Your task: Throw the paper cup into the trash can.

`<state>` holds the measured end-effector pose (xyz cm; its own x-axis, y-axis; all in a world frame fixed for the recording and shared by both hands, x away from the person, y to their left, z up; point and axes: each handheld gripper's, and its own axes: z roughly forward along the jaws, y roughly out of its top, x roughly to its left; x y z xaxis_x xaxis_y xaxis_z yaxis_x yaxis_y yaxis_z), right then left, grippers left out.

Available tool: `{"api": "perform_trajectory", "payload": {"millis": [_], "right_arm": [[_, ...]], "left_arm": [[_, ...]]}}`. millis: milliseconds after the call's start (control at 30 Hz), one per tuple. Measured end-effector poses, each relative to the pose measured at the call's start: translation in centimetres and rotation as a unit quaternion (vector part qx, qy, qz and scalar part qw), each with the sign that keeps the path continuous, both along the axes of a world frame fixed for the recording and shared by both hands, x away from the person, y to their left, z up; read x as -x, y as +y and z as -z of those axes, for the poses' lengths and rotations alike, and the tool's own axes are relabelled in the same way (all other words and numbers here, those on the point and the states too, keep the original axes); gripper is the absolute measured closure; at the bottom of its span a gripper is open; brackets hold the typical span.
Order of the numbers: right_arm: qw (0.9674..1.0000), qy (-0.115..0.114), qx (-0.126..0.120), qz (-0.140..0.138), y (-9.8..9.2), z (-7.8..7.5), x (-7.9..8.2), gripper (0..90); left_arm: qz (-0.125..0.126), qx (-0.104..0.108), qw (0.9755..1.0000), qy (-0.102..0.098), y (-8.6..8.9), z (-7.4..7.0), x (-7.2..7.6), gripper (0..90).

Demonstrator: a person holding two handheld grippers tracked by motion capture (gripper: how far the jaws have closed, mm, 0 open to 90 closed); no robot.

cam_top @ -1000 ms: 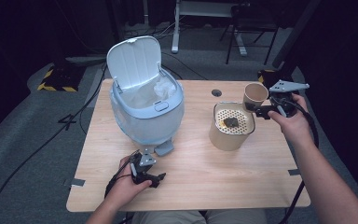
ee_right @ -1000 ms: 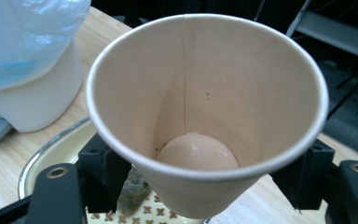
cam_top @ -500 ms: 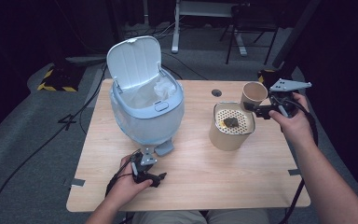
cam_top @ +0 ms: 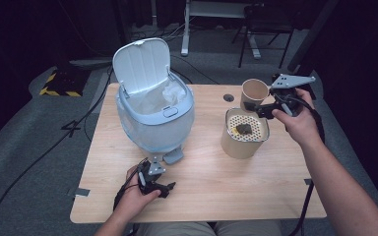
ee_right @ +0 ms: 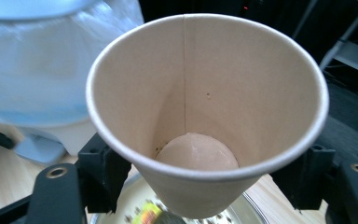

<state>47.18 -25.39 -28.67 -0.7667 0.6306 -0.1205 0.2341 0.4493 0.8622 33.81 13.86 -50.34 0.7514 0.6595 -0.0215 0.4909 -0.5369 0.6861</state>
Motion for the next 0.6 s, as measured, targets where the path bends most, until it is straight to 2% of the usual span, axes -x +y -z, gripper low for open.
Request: {"api": "perform_trajectory", "payload": {"millis": [233,333,567,600], "right_arm": [[0.9996,-0.002,-0.004,-0.027,2.3,-1.2,-0.5,28.4],[0.9989,-0.004,-0.008,-0.047,4.1,-2.0,-0.8,28.4],[0.9968,-0.003,-0.014,-0.079,6.7,-3.1,-1.1,28.4],[0.996,-0.005,-0.015,-0.088,7.5,-3.5,-1.2,28.5]], "left_arm": [[-0.001,-0.001,1.0,0.0,0.0,0.0,0.0,16.1],[-0.013,0.001,0.9999,-0.002,0.1,0.0,0.1,15.9],[-0.021,0.001,0.9998,-0.001,0.2,0.0,0.2,15.9],[-0.031,0.002,0.9995,-0.001,0.5,0.0,0.4,15.9]]}}
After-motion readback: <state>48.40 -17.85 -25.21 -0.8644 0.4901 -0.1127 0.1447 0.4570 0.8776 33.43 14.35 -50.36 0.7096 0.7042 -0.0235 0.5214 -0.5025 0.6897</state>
